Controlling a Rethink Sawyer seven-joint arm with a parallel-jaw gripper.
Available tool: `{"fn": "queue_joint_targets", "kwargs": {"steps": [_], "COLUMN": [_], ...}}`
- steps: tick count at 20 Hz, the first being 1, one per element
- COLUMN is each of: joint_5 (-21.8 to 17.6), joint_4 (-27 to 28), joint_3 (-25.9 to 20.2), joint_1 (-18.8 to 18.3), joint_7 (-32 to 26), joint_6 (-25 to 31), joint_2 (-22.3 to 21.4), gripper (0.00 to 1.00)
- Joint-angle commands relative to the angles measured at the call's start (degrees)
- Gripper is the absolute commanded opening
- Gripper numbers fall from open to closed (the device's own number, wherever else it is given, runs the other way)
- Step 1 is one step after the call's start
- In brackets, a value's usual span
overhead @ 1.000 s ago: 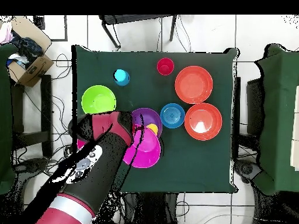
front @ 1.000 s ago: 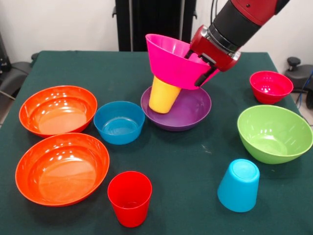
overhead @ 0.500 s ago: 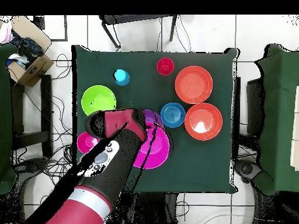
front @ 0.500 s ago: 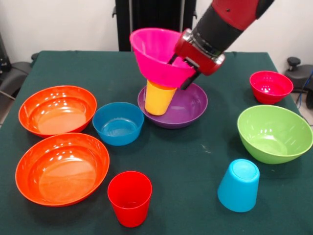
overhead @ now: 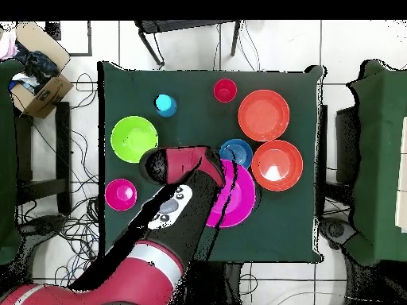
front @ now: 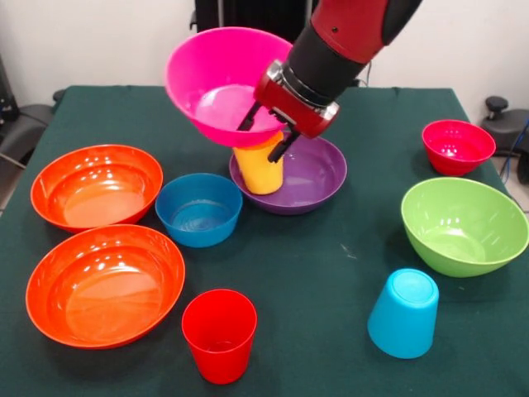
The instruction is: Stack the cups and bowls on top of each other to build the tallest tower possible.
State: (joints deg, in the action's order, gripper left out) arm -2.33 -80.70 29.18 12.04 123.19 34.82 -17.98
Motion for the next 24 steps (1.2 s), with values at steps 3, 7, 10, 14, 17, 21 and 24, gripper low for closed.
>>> {"fn": "queue_joint_targets", "kwargs": {"steps": [3, 7, 10, 14, 17, 21, 24], "joint_5": [-5.22, -5.56, -5.48, -5.13, -4.99, -4.39, -3.6], "joint_4": [2.32, 2.3, 2.29, 2.17, 2.2, 1.18, -0.52], "joint_3": [-10.1, -10.25, -10.51, -10.09, -9.43, -9.33, -9.46], "joint_1": [-0.44, -0.33, -0.2, 0.61, 1.38, 1.58, 1.38], "joint_7": [-3.64, -2.91, -2.45, -1.85, -1.12, 0.05, 1.54], "joint_6": [-2.61, -2.27, -1.69, 0.52, 1.66, 1.31, 0.01], "joint_2": [1.32, 1.03, 0.62, -0.23, -0.48, -0.83, -1.36], "gripper": [1.0, 1.0, 1.0, 1.0, 1.0, 1.0, 1.0]}}
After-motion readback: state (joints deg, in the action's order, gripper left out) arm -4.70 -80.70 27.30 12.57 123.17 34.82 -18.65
